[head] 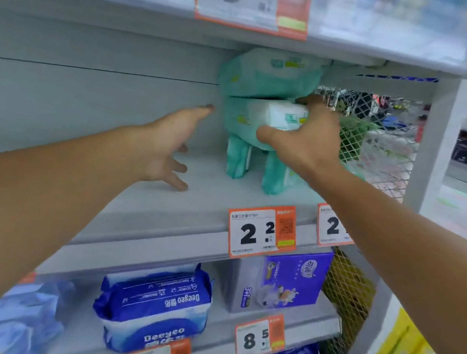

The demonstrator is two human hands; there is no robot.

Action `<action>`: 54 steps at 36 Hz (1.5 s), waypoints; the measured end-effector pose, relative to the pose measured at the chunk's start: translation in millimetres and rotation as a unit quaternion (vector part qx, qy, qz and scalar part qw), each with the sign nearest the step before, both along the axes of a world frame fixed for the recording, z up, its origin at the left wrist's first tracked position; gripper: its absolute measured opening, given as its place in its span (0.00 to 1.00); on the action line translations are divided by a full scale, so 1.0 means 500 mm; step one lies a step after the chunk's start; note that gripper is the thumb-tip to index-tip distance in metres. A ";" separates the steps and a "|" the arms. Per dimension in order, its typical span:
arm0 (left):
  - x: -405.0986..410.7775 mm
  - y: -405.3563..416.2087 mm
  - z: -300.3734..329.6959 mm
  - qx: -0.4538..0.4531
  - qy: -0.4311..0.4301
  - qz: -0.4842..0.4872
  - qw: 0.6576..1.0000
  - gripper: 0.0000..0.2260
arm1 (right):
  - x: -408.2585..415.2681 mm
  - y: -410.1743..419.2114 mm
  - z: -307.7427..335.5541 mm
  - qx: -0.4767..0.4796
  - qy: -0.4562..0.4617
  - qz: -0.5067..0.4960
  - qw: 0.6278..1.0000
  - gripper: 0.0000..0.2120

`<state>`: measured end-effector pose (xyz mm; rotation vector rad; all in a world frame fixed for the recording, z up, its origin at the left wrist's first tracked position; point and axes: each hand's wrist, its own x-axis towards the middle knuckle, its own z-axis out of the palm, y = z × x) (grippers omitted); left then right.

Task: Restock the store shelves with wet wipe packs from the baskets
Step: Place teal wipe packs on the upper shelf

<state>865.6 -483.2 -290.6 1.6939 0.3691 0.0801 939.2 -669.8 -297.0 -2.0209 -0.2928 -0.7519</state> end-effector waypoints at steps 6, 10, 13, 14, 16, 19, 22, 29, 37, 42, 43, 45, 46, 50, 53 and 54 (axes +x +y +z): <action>-0.078 0.119 -0.007 -0.163 0.007 0.039 0.986 0.42 | -0.085 0.061 -0.006 0.051 -0.013 0.161 0.986 0.26; -0.141 0.180 -0.015 -0.234 -0.003 0.031 0.972 0.36 | -0.124 0.109 -0.011 0.015 -0.022 0.224 0.974 0.32; -0.176 0.213 -0.033 -0.237 -0.030 0.052 0.970 0.31 | -0.152 0.142 -0.005 -0.077 -0.089 0.258 0.959 0.39; -0.189 0.222 -0.041 -0.247 -0.034 0.060 0.966 0.31 | -0.165 0.151 -0.004 -0.119 -0.112 0.264 0.951 0.40; -0.225 0.239 -0.053 -0.309 -0.049 0.084 0.946 0.28 | -0.193 0.171 -0.004 -0.219 -0.160 0.272 0.923 0.41; -0.267 0.276 -0.060 -0.456 -0.130 0.124 0.872 0.20 | -0.220 0.201 -0.020 -0.282 -0.217 0.297 0.886 0.41; -0.288 0.322 -0.054 -0.482 -0.179 0.152 0.844 0.31 | -0.238 0.208 -0.038 -0.264 -0.245 0.293 0.886 0.37; -0.317 0.339 0.030 -0.400 -0.213 0.128 0.882 0.36 | -0.280 0.143 -0.035 -0.199 -0.339 0.251 0.885 0.36; -0.394 0.220 0.032 -0.289 -0.096 -0.016 0.952 0.34 | -0.386 0.080 -0.051 -0.115 -0.402 0.295 0.859 0.33; -0.458 0.181 -0.004 -0.190 -0.150 -0.074 0.967 0.18 | -0.407 0.059 -0.092 -0.123 -0.350 0.329 0.868 0.38; -0.467 0.178 -0.017 -0.175 -0.158 -0.083 0.968 0.19 | -0.407 0.054 -0.096 -0.132 -0.338 0.335 0.869 0.40; -0.487 0.169 -0.042 -0.145 -0.177 -0.108 0.968 0.22 | -0.407 0.040 -0.107 -0.154 -0.316 0.347 0.869 0.44; -0.496 0.164 -0.054 -0.131 -0.186 -0.115 0.967 0.25 | -0.405 0.031 -0.114 -0.161 -0.303 0.354 0.870 0.46; -0.517 0.144 -0.098 -0.092 -0.217 -0.110 0.966 0.30 | -0.387 0.001 -0.134 -0.182 -0.283 0.362 0.870 0.48; -0.517 0.129 -0.123 -0.091 -0.212 -0.101 0.968 0.31 | -0.381 -0.011 -0.142 -0.171 -0.284 0.354 0.875 0.42; -0.516 0.124 -0.128 -0.097 -0.204 -0.101 0.969 0.31 | -0.385 -0.019 -0.148 -0.177 -0.270 0.355 0.877 0.43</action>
